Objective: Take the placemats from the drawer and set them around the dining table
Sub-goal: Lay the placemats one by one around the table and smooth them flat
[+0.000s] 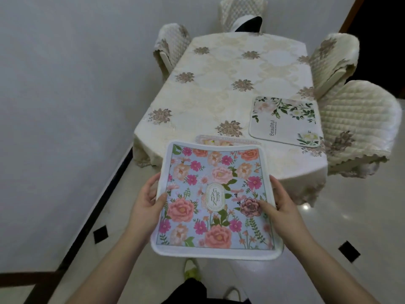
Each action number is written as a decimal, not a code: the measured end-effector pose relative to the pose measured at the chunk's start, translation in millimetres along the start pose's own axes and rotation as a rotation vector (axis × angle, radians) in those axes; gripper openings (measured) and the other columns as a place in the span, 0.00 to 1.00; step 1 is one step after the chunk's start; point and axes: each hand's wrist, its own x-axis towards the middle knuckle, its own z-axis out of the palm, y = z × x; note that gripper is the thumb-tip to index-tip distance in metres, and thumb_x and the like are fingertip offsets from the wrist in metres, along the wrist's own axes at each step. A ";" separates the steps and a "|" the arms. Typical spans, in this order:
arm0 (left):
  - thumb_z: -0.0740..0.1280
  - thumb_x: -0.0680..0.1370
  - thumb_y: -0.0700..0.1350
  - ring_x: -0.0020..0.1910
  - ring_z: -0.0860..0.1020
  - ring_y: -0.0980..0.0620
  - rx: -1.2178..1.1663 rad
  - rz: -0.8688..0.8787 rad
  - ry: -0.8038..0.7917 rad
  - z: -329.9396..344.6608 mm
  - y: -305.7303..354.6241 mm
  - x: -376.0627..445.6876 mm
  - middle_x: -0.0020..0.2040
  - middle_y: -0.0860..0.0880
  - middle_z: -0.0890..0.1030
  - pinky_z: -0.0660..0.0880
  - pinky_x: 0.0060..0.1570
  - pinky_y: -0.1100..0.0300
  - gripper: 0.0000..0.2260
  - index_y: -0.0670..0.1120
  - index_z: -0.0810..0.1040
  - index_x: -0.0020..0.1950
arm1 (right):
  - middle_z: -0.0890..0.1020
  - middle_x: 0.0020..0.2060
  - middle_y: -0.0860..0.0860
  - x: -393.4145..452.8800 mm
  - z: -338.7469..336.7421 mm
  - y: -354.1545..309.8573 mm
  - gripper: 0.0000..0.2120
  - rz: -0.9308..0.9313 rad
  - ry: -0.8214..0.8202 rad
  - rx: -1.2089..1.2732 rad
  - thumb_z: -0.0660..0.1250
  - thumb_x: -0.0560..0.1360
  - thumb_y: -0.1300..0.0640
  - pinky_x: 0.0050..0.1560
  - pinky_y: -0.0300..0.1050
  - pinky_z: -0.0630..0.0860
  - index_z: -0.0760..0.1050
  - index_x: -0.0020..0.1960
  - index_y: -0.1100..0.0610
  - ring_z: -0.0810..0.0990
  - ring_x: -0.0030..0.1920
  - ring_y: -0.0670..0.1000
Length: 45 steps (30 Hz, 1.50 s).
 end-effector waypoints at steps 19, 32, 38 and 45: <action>0.70 0.77 0.43 0.45 0.85 0.41 -0.075 0.004 0.371 -271.8 11.2 4.0 0.54 0.46 0.84 0.81 0.43 0.37 0.20 0.61 0.74 0.65 | 0.84 0.54 0.50 47.9 278.5 -57.5 0.28 -0.133 -0.373 -0.188 0.67 0.78 0.57 0.45 0.56 0.83 0.62 0.68 0.33 0.86 0.47 0.52; 0.67 0.80 0.44 0.41 0.86 0.49 0.029 0.012 0.522 -411.7 36.3 45.9 0.52 0.50 0.84 0.83 0.34 0.49 0.21 0.59 0.68 0.71 | 0.83 0.55 0.46 85.8 457.0 -92.6 0.28 -0.209 -0.418 -0.216 0.67 0.78 0.61 0.44 0.52 0.84 0.65 0.63 0.30 0.85 0.50 0.48; 0.66 0.80 0.44 0.41 0.86 0.50 0.055 -0.011 0.510 -428.9 41.9 106.5 0.51 0.52 0.85 0.83 0.35 0.49 0.21 0.59 0.69 0.71 | 0.83 0.55 0.47 133.0 482.7 -111.5 0.30 -0.213 -0.437 -0.223 0.66 0.78 0.63 0.47 0.50 0.83 0.67 0.57 0.25 0.85 0.51 0.48; 0.67 0.80 0.42 0.42 0.86 0.48 0.036 -0.021 0.465 -435.8 64.9 214.4 0.49 0.50 0.86 0.83 0.35 0.51 0.21 0.57 0.70 0.71 | 0.82 0.53 0.44 222.1 507.5 -120.7 0.26 -0.214 -0.370 -0.205 0.64 0.79 0.65 0.35 0.33 0.78 0.64 0.65 0.37 0.85 0.44 0.42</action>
